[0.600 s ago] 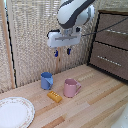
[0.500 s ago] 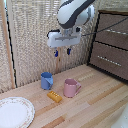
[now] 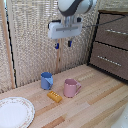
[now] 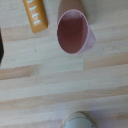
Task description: Propose to navigate your clamp on the clench of the first drawer. Use gentle force to register to the cabinet. Send posterior your swing mandate till over it lurks, a cup of pink essence. Fortify your grip after aiming concentric with the pink cup’s periphery. Manoeuvre the pink towards the cabinet's top. Drop your compression till the cup is resting inside.
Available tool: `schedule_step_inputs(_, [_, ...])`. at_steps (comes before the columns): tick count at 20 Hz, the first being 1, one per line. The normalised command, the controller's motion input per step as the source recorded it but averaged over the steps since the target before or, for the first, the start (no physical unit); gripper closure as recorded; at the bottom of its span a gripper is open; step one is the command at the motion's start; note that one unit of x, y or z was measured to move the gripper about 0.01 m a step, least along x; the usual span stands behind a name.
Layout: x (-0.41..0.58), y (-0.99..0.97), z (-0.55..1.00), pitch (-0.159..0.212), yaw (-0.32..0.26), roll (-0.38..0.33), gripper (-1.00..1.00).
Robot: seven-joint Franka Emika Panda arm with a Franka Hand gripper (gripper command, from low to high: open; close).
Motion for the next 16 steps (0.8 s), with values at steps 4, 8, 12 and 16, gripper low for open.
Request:
schedule_step_inputs(4, [-0.215, -0.25, 0.35, -0.106, 0.228, -0.174, -1.00])
schedule_step_inputs(8, [-0.173, -0.14, 0.05, -0.038, 0.205, -0.305, -1.00])
schedule_step_inputs(12, [-0.085, -0.11, 0.00, 0.001, 0.161, -0.363, -1.00])
schedule_step_inputs(16, [0.031, 0.00, 0.00, 0.030, 0.050, -0.375, -1.00])
